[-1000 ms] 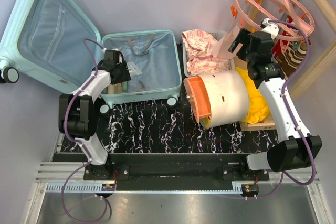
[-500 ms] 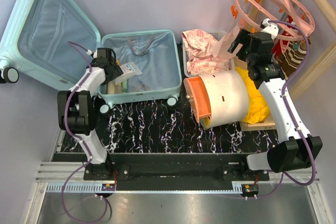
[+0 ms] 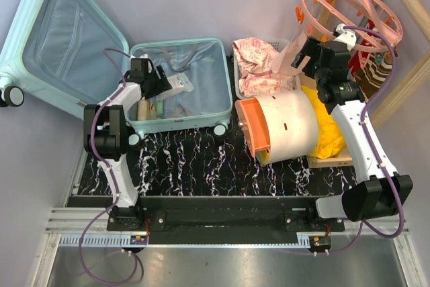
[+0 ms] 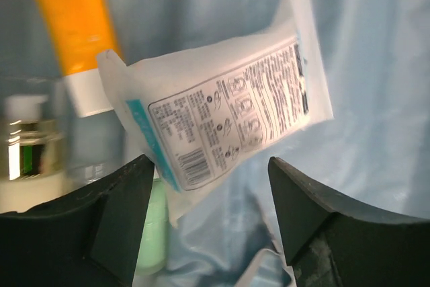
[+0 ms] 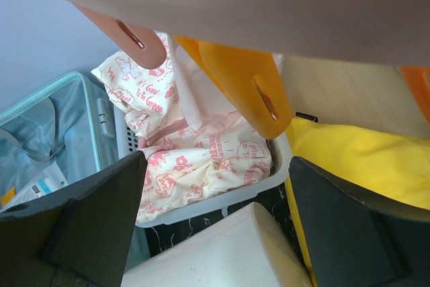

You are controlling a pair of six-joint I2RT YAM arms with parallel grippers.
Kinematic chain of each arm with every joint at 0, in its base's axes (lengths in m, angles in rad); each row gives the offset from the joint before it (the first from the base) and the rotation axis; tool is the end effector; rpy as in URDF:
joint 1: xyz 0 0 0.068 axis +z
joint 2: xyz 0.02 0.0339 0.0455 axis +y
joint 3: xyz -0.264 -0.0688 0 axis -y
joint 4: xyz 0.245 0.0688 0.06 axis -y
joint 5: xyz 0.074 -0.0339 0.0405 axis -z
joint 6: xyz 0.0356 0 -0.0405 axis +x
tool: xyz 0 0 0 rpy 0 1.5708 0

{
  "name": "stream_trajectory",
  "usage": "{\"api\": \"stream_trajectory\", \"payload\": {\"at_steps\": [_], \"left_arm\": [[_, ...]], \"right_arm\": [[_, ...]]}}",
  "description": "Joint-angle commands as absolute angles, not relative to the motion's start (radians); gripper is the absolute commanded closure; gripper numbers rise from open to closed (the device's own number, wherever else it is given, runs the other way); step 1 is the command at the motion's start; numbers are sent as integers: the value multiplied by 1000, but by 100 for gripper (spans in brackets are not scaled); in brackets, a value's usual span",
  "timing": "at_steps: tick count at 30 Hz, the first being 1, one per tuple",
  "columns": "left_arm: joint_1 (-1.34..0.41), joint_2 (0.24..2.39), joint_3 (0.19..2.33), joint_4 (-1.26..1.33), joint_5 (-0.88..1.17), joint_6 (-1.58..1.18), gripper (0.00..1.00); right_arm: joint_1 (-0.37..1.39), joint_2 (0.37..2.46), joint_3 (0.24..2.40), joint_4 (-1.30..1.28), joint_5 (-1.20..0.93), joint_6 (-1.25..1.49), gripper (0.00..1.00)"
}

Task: Open, take out, and arrange the luggage
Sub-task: Pick up the personal item from the luggage.

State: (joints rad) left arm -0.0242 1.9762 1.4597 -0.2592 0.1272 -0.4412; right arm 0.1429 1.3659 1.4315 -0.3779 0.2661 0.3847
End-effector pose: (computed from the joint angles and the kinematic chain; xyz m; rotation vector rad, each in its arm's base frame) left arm 0.4446 -0.0153 0.2107 -0.4284 2.3311 -0.3762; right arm 0.3081 0.0349 0.4146 0.4052 1.8289 0.1130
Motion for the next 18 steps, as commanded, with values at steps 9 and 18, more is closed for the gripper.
{"api": "stream_trajectory", "payload": {"at_steps": [9,18], "left_arm": [[-25,1819,1378,-268,-33,-434,29],[-9,1838,1391,-445,-124,-459,31]], "right_arm": [[138,1361,1453,-328,230,388,2],[137,1394,1474,-331,196,393,3]]}}
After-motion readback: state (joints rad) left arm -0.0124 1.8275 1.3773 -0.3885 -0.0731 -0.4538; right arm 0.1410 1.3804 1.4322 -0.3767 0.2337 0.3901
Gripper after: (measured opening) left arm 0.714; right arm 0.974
